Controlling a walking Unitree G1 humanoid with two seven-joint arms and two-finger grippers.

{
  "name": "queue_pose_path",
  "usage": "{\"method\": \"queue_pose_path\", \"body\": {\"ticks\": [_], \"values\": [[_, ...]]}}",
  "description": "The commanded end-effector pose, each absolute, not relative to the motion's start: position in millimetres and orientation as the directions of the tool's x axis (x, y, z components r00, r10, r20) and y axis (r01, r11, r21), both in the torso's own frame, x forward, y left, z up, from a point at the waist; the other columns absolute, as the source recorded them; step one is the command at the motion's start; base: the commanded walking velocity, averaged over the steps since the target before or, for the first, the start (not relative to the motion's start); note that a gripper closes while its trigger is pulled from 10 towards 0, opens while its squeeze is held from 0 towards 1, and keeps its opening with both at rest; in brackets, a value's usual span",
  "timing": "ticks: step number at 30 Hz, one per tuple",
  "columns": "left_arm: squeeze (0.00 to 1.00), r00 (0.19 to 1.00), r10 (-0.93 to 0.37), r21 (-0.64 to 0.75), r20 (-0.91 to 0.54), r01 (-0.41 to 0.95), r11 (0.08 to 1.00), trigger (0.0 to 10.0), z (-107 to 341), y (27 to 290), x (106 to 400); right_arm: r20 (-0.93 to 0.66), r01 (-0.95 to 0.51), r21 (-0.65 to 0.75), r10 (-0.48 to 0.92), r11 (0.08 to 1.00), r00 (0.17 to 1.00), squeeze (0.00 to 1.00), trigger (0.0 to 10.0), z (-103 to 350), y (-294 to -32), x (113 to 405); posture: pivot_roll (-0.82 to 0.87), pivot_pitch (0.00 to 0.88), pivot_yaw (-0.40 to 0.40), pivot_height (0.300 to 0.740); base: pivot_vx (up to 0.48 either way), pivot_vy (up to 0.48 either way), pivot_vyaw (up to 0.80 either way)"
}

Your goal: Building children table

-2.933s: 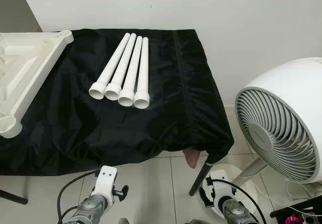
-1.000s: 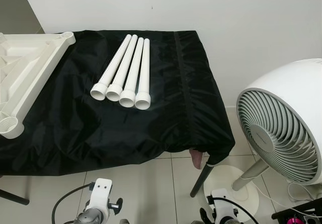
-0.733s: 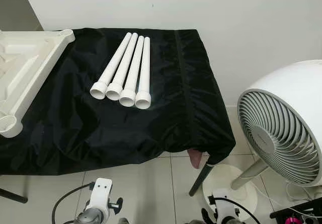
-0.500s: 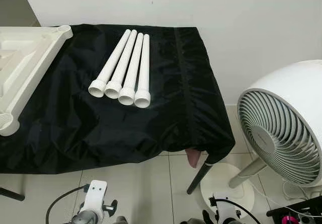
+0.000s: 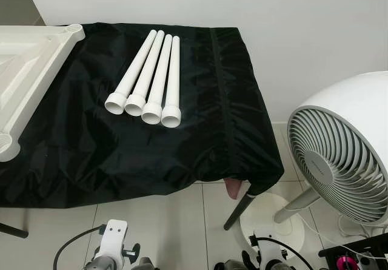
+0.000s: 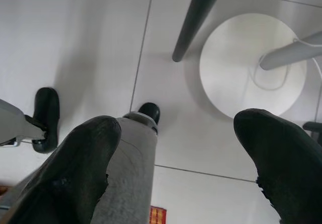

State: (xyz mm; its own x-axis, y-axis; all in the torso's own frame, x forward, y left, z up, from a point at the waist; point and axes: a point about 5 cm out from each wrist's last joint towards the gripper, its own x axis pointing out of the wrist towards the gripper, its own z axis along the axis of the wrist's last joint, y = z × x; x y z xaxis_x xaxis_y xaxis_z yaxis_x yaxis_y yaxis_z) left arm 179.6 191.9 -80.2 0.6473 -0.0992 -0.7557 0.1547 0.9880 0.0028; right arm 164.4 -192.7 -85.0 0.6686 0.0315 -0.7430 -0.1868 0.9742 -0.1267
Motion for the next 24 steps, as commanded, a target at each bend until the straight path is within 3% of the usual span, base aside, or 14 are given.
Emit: {"method": "queue_pose_path", "body": {"ticks": [1, 11, 24], "values": [[0.00, 0.643, -0.104, -0.003, -0.759, 0.157, 0.988, 10.0, -81, 189, 179, -0.756, -0.196, -0.114, 0.044, 0.974, 0.653, 0.00, 10.0, -88, -189, 160, -0.03, 0.038, 0.045, 0.740, 0.000, 0.000, 0.00], [0.00, 0.676, -0.095, 0.010, -0.731, 0.150, 0.989, 10.0, -72, 186, 200, -0.737, -0.183, -0.119, 0.037, 0.976, 0.675, 0.00, 10.0, -84, -187, 169, -0.03, 0.000, 0.064, 0.740, 0.000, 0.000, 0.00], [0.00, 0.688, -0.091, 0.022, -0.720, 0.153, 0.988, 10.0, -69, 185, 205, -0.725, -0.169, -0.116, 0.033, 0.979, 0.688, 0.00, 10.0, -82, -187, 174, -0.03, 0.000, 0.059, 0.740, 0.000, 0.000, 0.00]]}}
